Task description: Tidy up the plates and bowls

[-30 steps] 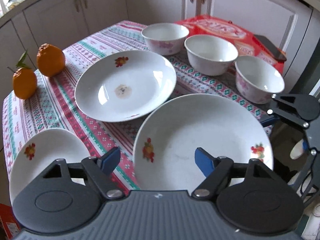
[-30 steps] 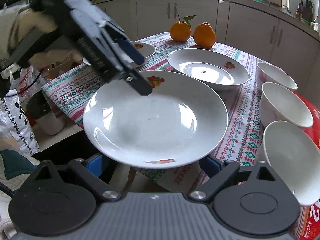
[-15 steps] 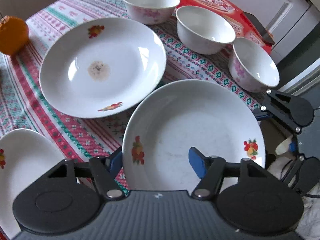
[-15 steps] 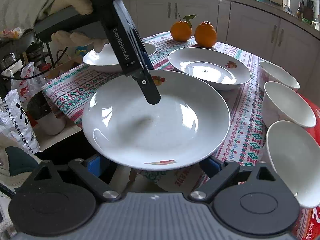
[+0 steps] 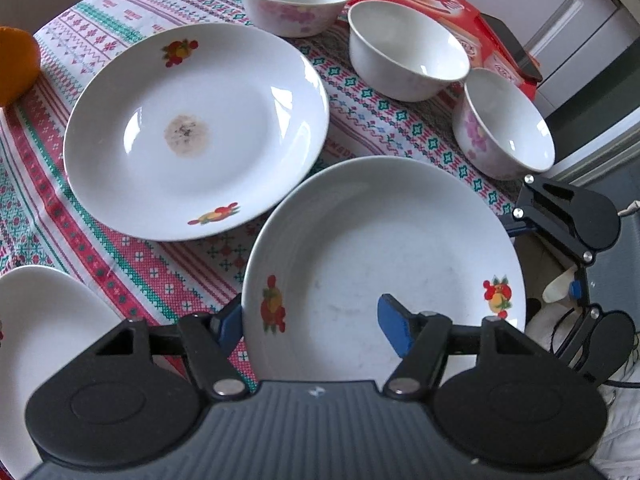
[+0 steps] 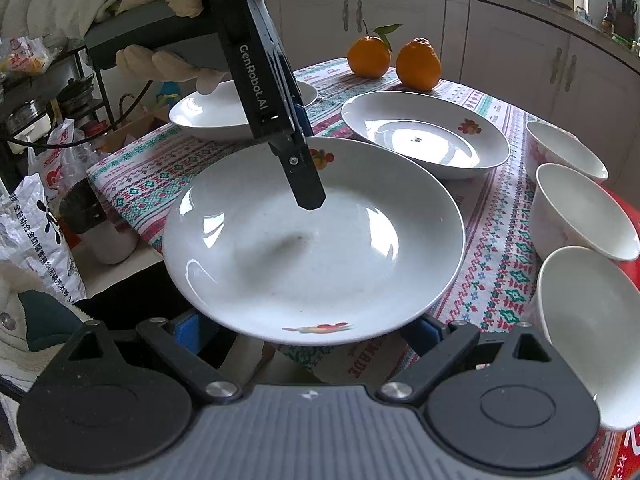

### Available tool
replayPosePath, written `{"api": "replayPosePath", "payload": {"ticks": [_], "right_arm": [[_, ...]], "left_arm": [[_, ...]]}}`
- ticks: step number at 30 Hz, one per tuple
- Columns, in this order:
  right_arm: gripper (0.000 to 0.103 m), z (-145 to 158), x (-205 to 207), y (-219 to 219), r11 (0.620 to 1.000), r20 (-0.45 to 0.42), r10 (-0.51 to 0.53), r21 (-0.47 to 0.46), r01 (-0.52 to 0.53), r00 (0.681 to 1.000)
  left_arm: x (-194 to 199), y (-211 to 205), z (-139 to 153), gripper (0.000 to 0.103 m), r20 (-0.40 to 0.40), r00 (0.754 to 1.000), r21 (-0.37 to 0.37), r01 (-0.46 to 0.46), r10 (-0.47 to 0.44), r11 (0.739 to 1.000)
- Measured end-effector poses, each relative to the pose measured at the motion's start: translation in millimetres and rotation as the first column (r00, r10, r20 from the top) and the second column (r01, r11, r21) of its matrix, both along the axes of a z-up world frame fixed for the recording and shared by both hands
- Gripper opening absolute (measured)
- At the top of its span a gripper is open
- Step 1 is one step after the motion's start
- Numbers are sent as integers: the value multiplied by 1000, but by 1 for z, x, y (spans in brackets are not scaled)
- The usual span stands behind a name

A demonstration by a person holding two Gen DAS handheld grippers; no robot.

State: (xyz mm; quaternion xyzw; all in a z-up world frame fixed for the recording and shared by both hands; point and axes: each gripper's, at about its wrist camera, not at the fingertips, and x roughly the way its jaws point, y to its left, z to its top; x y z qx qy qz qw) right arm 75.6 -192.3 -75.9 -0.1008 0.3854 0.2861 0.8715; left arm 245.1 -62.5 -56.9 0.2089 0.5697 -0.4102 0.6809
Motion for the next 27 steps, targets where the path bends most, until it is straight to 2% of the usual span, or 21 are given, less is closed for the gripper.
{"api": "replayPosePath", "payload": {"ticks": [14,27], "right_arm": [[98,13,9,6,1000,2,29,-1,-29,1000],[98,32,38,27,994,6,113,5,-113,994]], "left_arm": [[0,16,16,68,25,999,-46,-35,36,998],[13,56,40,68,50,991,-84,-117,122,990]]}}
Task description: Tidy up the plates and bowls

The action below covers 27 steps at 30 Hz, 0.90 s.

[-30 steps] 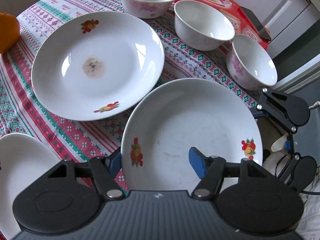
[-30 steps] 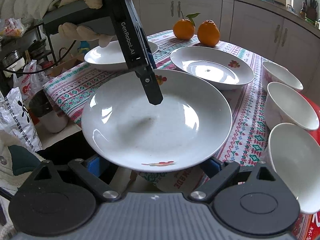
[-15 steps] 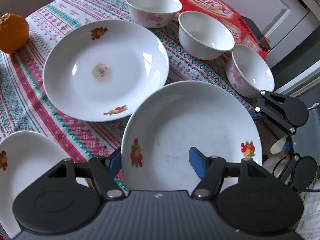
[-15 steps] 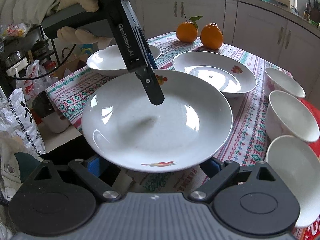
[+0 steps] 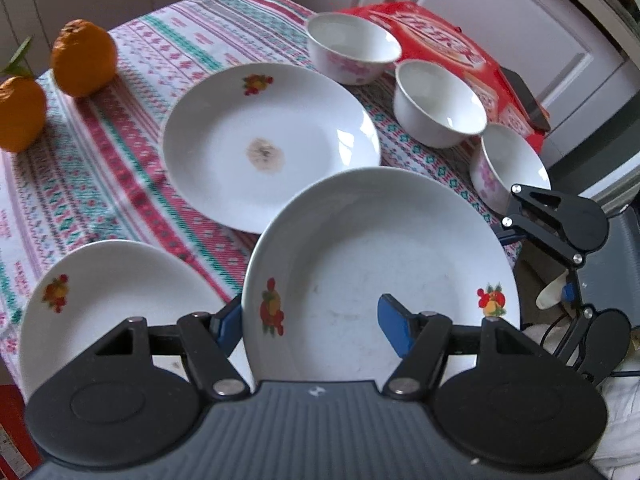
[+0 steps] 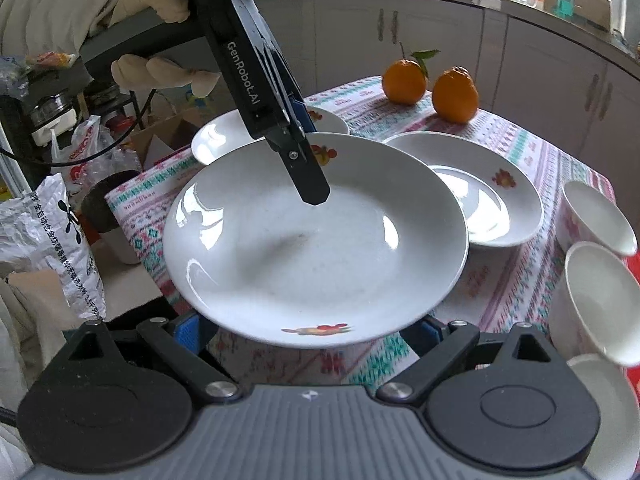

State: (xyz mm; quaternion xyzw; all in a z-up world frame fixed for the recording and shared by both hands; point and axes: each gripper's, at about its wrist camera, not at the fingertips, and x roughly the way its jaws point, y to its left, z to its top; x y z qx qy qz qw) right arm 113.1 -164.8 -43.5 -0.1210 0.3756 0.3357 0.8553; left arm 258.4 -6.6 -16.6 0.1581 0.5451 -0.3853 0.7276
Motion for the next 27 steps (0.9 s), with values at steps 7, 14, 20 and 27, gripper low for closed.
{"api": "replayPosePath", "payload": {"ticks": [7,14,20,27], "right_arm": [[98,8,23,19,999,16,53,-6,-53,998],[98,10,45,42,995,11,104,-6,-104,994],[98,7,61,61,990,6,140,-7,-140,990],[98,5,77,80,986,-9,165,-9,-165,986]], "left_arm": [[12,29,6,68,17,998,-16,-56,56,998],[22,60,8,68,17,993,-41,-119,119,992],[33,85,5,68,11,986,-56,-166,167,985],[43,106,-3,68,2,979,-64,-204,205,977]]}}
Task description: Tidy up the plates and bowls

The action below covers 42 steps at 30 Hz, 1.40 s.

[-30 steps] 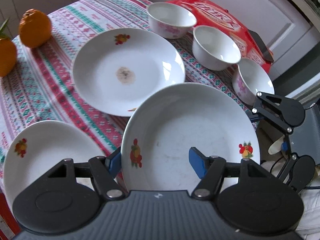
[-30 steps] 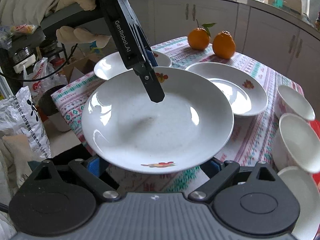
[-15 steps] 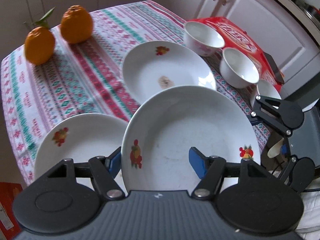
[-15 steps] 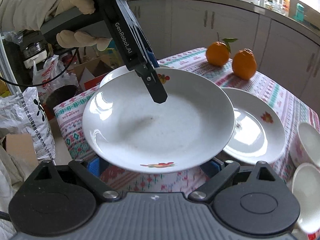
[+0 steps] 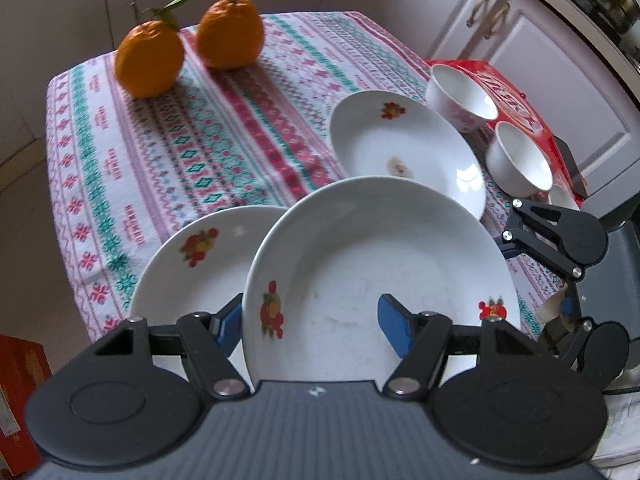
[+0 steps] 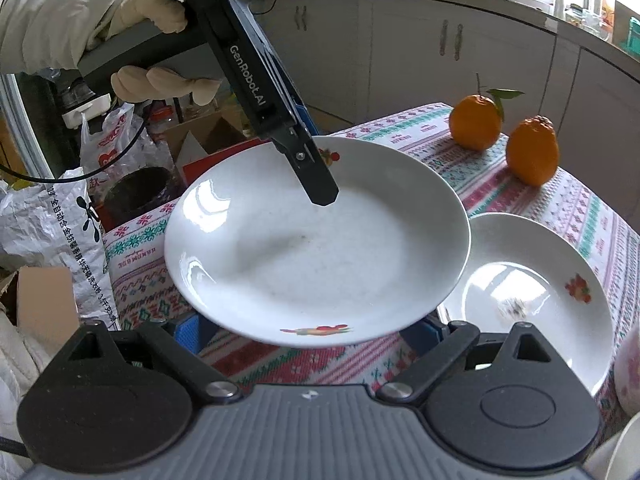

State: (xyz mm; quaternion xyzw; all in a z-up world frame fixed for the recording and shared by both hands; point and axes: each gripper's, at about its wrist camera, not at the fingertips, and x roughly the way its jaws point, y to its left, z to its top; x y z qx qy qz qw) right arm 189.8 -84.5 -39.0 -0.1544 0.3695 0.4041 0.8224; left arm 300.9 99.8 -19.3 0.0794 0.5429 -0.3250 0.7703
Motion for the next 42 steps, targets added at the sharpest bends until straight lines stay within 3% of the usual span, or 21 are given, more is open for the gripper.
{"api": "replayPosePath", "payload": {"ticks": [17,42], "right_arm": [[98,-5,11,25,1000,-39,5,-5,-5,999],[98,-2,13,35,999,-74,-34,-7,34,997]], "left_arm": [[13,31,-17,68,-16,999,-34,-47,47,998],[22,27,-31,68,-11,999,11,-43,43,999]]}}
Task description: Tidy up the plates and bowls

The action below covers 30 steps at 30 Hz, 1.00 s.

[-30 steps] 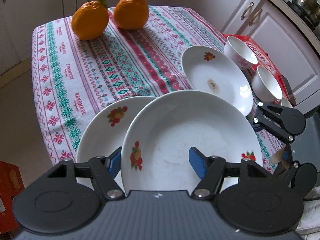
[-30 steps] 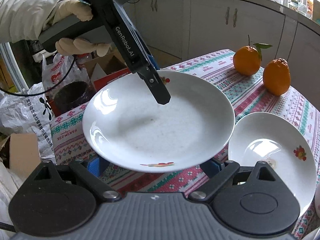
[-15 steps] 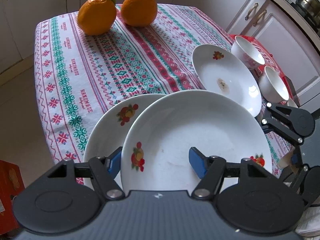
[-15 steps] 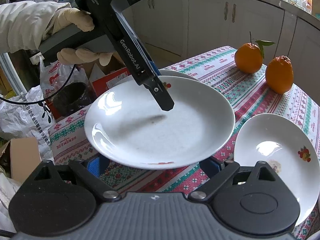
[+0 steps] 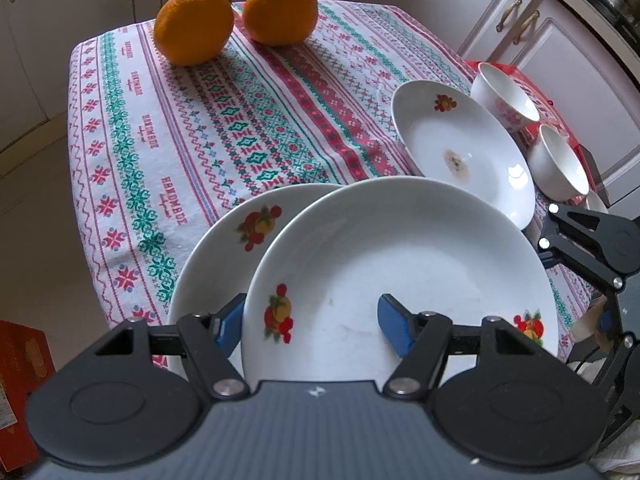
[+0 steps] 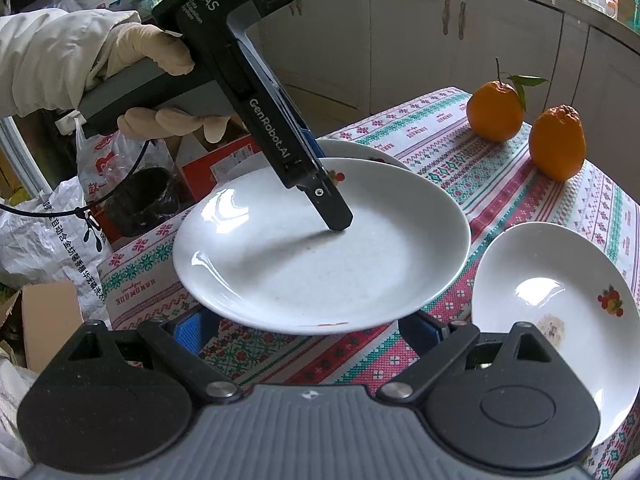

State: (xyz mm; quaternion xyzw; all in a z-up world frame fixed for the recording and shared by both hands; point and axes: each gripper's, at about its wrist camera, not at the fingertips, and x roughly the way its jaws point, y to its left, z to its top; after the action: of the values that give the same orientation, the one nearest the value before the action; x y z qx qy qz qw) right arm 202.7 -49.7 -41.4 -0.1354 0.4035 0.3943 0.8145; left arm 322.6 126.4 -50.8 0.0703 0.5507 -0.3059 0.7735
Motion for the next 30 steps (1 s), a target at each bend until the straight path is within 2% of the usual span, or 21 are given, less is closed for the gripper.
{"api": "replayPosePath", "payload": {"ticks": [7,30], "right_arm": [[98,0,0,1,1000,-7,-12,5,12,1000],[98,0,-1,4,1000,26,-14,-4,15,1000]], "left_arm": [[3,-2,0,68,15,1000,32,3,-4,999],[3,9,9,68,45,999,35,-21,19,999]]}}
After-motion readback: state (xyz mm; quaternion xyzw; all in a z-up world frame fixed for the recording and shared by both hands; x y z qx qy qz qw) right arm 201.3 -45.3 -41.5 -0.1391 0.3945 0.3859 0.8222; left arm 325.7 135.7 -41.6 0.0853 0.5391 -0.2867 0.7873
